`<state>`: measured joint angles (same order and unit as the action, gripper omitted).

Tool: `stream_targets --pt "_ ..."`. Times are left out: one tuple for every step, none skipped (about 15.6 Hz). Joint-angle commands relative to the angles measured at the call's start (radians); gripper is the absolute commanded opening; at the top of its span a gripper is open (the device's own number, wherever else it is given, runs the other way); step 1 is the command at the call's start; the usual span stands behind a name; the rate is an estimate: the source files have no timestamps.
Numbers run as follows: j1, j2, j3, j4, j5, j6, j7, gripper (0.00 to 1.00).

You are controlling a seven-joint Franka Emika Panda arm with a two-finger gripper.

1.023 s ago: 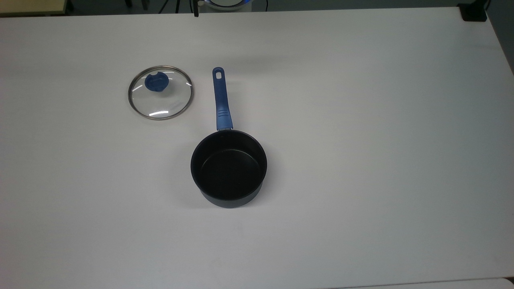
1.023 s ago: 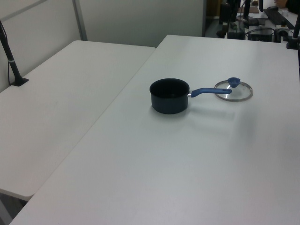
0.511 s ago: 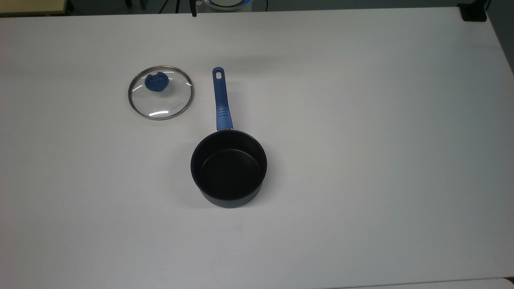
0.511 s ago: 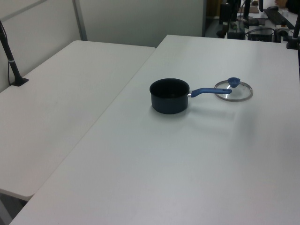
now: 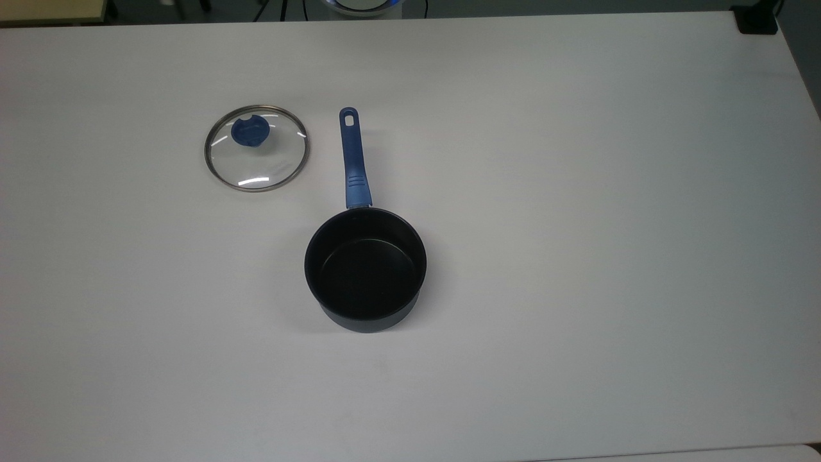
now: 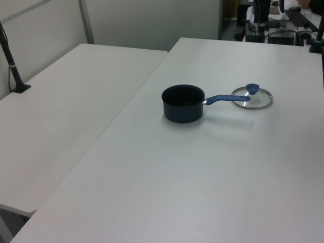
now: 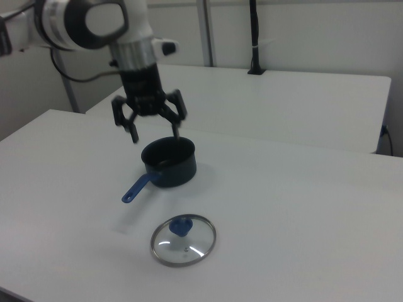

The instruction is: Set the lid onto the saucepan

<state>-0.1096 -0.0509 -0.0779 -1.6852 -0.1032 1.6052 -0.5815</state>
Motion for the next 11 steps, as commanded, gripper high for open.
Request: stream_targets --pt "-0.031 -0.067 -0.043 -0.129 -0.032 -0.002 -0.150 1.00" --pt "-0.035 -0.073 -0.065 -0.163 -0.032 0.007 -0.152 1.00" --pt "-0.035 -0.089 -0.083 -0.209 -0.032 0.034 -0.153 1.00" --pt "-0.036 -0.101 -0.098 -0.269 -0.032 0.095 -0.153 1.00" --pt "-0.038 -0.127 -0.106 -0.342 -0.030 0.170 -0.152 1.00" --pt "-0.044 -0.142 -0.108 -0.410 -0.029 0.239 -0.153 1.00" --pt "-0.054 -0.144 -0.108 -0.465 -0.029 0.304 -0.152 1.00" --pt "-0.055 -0.136 -0.108 -0.505 -0.027 0.374 -0.140 1.00" --pt "-0.053 -0.120 -0.108 -0.543 -0.023 0.459 -0.132 1.00" --pt "-0.053 -0.097 -0.106 -0.579 -0.015 0.542 -0.103 1.00" --pt "-0.050 -0.074 -0.108 -0.602 -0.013 0.602 -0.051 1.00"
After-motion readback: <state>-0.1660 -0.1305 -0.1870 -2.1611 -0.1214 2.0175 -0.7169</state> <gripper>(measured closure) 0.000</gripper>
